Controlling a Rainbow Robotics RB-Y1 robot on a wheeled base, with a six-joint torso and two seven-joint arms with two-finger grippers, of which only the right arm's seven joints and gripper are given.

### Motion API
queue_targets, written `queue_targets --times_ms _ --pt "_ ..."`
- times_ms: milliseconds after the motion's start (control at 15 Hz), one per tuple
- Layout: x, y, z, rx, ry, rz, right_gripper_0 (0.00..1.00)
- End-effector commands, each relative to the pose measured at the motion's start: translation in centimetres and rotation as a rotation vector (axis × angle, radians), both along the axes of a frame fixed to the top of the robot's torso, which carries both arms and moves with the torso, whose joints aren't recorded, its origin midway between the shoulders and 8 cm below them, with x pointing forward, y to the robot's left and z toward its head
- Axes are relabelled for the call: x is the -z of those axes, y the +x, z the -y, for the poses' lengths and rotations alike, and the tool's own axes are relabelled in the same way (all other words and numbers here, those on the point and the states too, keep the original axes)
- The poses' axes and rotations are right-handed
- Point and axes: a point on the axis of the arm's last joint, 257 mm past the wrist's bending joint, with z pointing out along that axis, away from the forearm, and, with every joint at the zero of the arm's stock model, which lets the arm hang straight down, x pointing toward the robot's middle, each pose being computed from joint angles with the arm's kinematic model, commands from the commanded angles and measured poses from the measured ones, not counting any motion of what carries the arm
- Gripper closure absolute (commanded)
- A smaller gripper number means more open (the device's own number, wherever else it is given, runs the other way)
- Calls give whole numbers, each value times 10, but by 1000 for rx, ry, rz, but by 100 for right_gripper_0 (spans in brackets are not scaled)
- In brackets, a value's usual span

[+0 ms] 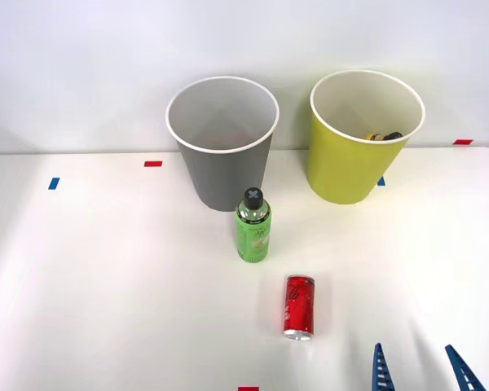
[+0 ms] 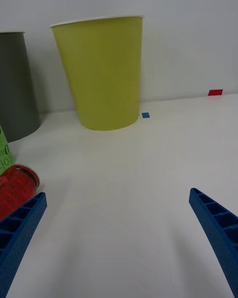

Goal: Put cans in the gray bin, plastic bottles in the light green bin

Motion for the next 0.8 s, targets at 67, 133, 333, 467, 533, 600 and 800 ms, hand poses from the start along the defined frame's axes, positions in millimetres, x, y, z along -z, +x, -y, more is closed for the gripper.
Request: queue_targets --times_ms 67,133,333,467,533,600,800 --pt "1 -2 2 3 -5 -3 0" --pt "1 -2 2 5 -8 -2 0" --pt "0 -2 1 3 -15 -2 0" --pt "0 -2 1 3 -15 -2 0" --pt "0 -2 1 3 -15 -2 0" --pt "0 -2 1 3 -15 -2 0" --pt "0 -2 1 3 -15 -2 0"
